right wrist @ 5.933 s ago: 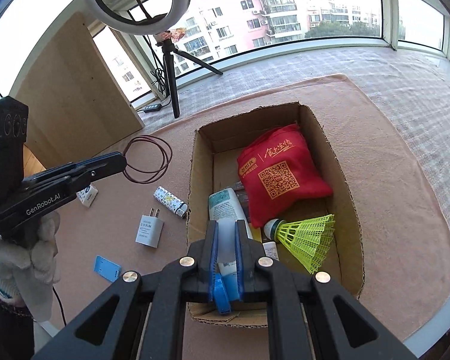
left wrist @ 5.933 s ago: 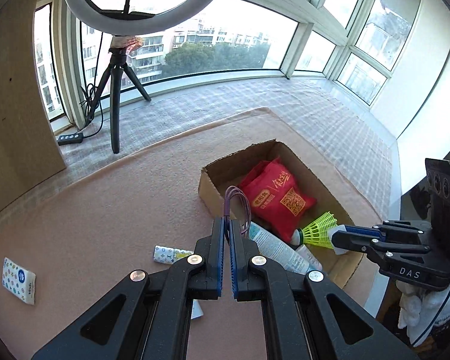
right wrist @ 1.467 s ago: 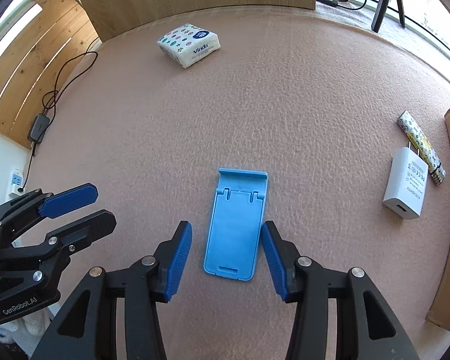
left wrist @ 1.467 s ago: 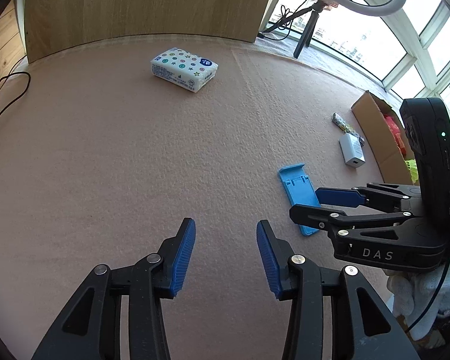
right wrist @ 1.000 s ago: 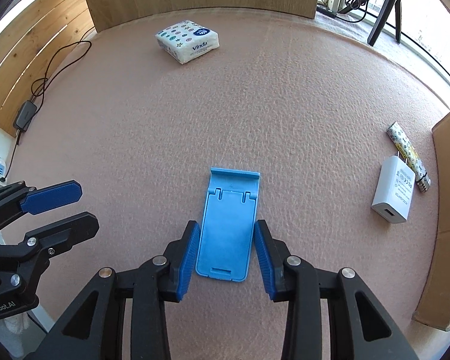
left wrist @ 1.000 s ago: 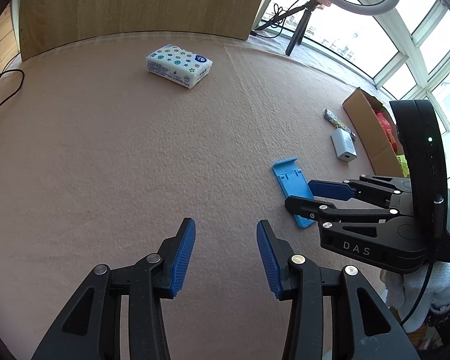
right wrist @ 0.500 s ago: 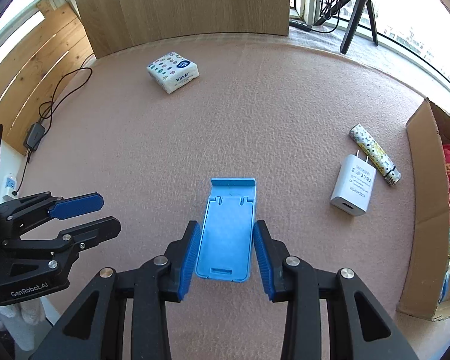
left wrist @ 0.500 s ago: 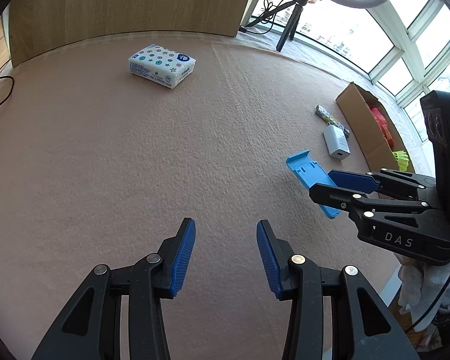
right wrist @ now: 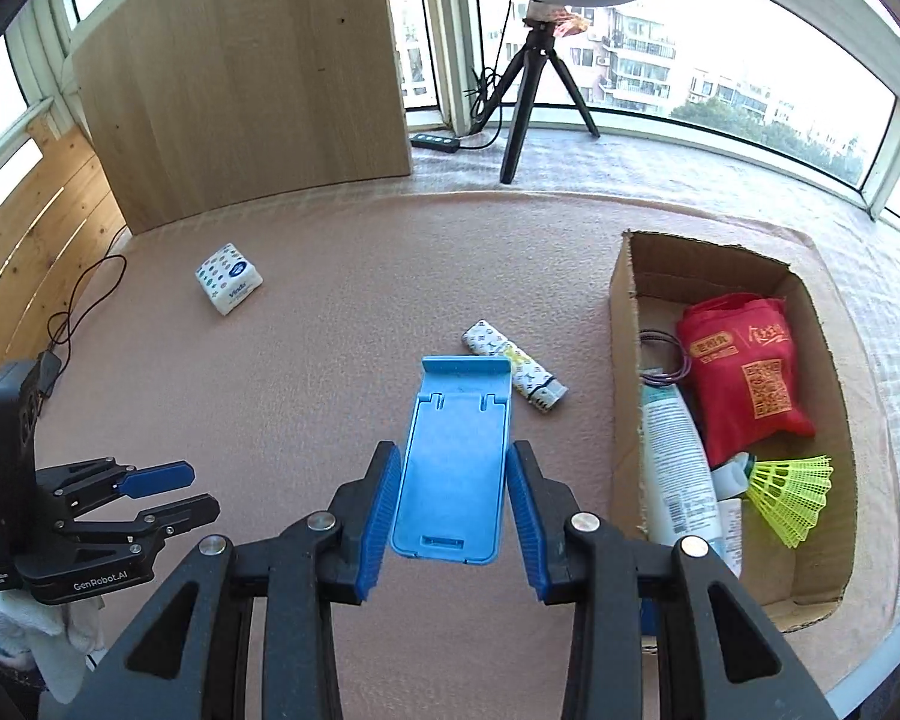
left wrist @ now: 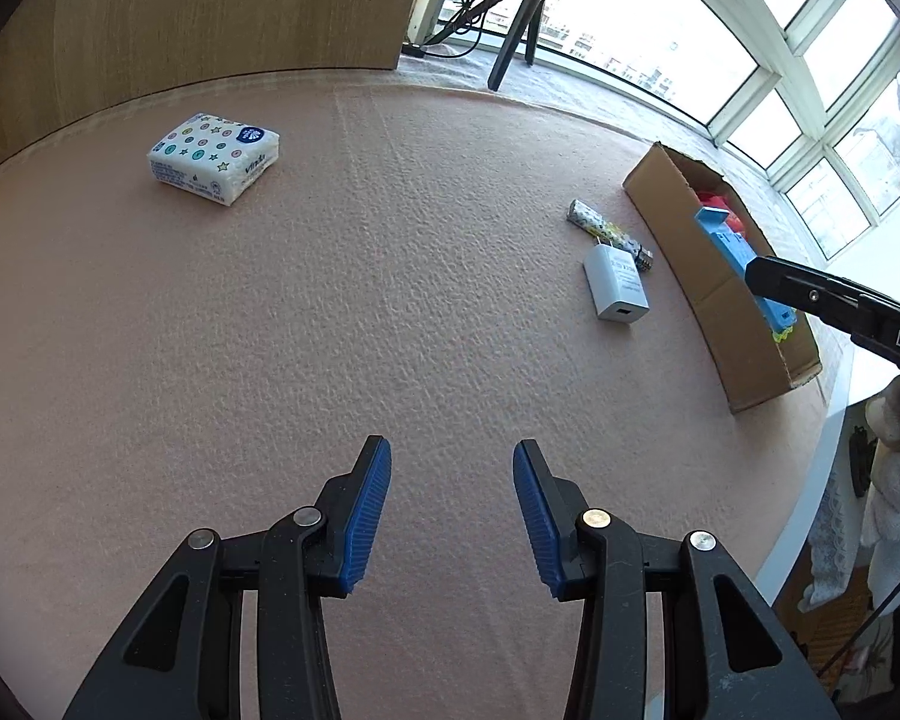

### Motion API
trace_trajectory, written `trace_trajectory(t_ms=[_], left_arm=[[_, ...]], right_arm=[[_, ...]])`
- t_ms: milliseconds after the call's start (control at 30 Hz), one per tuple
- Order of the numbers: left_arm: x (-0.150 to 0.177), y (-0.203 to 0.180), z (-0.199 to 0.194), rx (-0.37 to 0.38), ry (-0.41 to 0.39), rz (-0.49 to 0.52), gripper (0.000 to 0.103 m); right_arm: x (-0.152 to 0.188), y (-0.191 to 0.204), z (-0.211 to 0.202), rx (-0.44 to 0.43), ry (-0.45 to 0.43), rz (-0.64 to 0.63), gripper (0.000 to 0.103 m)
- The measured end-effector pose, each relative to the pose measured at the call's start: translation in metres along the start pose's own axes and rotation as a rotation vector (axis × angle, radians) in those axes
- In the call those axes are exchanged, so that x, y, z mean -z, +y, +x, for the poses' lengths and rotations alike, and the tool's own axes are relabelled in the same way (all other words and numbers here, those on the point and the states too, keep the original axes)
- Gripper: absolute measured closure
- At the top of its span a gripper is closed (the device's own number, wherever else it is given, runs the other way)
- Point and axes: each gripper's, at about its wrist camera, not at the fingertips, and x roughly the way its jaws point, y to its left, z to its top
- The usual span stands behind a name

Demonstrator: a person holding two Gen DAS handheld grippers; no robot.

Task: Organize objects
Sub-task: 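Carry the phone stand into the box and open the right tool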

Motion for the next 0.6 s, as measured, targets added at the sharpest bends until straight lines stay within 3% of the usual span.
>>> trace_trajectory(t_ms=[300, 600], left_arm=[[-0.011, -0.030, 0.015, 0.022, 0.013, 0.033, 0.057], [-0.021, -0.058, 0.026, 0.033, 0.023, 0.073, 0.057]], right_arm=[[0.009, -0.084, -0.009, 0.077, -0.007, 0.141, 0.070], [0.020, -0.119, -0.008, 0.105, -0.006, 0.203, 0.069]])
